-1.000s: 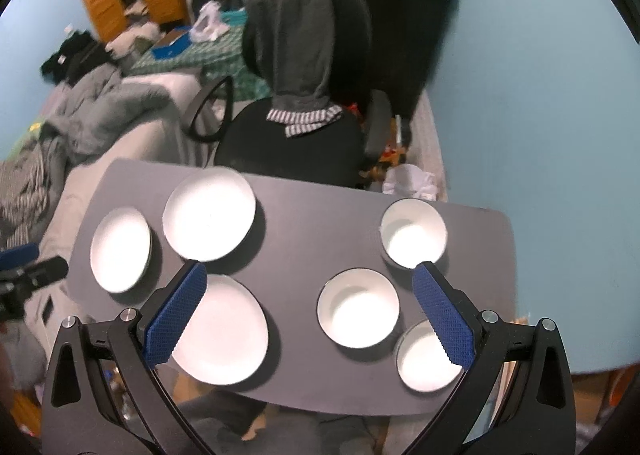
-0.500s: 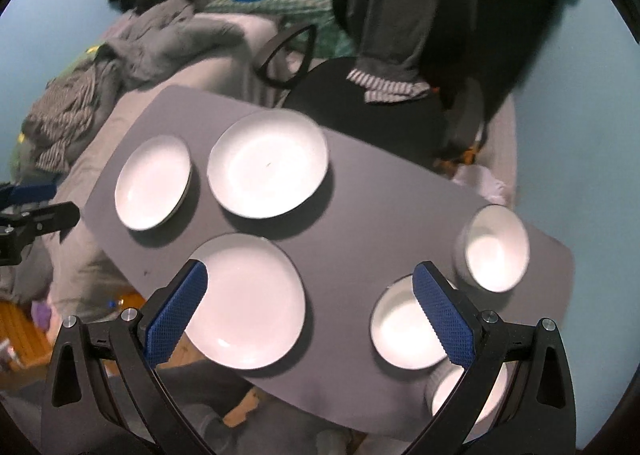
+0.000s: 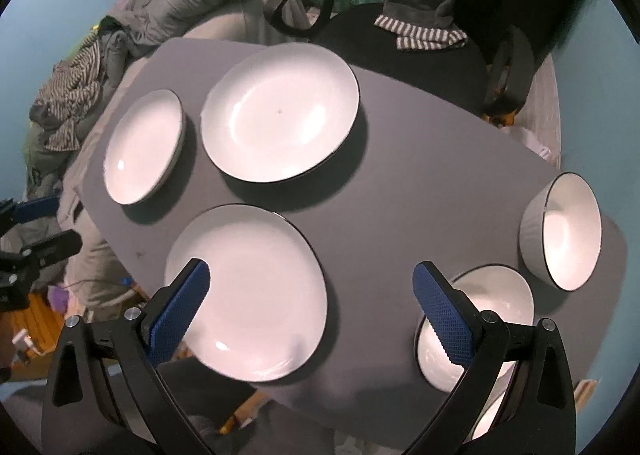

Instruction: Organize plates and bowls

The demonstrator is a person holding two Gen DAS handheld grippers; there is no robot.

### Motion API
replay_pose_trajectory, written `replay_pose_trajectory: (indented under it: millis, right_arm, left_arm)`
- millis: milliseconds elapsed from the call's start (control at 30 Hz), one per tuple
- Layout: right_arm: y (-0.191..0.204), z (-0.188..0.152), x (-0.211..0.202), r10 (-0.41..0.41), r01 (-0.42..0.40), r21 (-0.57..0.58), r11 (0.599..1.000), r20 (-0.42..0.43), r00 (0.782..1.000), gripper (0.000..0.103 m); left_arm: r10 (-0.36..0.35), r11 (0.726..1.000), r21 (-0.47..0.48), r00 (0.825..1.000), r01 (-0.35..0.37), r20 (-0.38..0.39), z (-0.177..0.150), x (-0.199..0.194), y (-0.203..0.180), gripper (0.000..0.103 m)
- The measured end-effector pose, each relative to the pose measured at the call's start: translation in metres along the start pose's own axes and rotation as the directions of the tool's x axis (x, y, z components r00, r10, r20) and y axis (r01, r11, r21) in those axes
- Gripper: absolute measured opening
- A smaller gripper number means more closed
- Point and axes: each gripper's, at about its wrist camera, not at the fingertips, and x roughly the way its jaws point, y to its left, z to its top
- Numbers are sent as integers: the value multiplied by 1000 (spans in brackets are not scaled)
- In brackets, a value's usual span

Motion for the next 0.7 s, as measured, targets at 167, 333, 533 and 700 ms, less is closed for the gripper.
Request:
replay_pose_trajectory:
  millis: [167, 333, 533, 700]
  right_arm:
    - [-4, -5, 24, 63, -62, 7, 998, -56, 996, 91]
    - [-4, -8, 44, 84, -83, 15, 996, -116, 990, 85]
    - [-3, -13, 57, 127, -129, -1, 992, -171, 977, 73]
    - [-1, -20, 65, 141, -154, -43, 987, -220, 965, 55]
  left_arm:
    - [1, 999, 36, 999, 1, -38, -5, 31, -3, 86]
    - [-15, 999, 44, 995, 20, -103, -14, 61, -2, 86]
    - [-74, 997, -5, 986, 74, -152, -25, 84, 2, 86]
    - [-116, 993, -49, 979, 109, -170, -23, 95, 10, 86]
